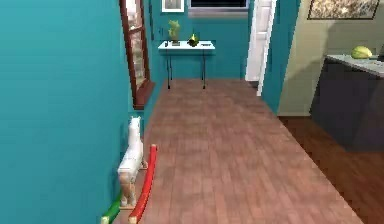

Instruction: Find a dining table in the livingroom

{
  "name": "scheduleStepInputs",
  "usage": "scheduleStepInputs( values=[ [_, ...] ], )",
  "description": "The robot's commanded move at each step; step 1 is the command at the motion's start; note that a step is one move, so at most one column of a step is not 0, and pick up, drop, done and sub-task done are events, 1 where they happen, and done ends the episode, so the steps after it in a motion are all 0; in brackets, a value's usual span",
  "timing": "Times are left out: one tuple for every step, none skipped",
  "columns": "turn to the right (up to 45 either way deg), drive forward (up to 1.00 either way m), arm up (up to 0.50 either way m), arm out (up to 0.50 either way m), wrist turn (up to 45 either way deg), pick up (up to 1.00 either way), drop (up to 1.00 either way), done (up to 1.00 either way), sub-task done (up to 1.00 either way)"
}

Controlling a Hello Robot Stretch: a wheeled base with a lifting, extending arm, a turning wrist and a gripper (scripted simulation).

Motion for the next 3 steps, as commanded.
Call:
scheduleStepInputs(
  values=[
    [45.0,0.0,0.0,0.0,0.0,0.0,0.0,0.0,0.0],
    [45.0,0.0,0.0,0.0,0.0,0.0,0.0,0.0,0.0],
    [0.0,0.15,0.0,0.0,0.0,0.0,0.0,0.0,0.0]
  ],
)
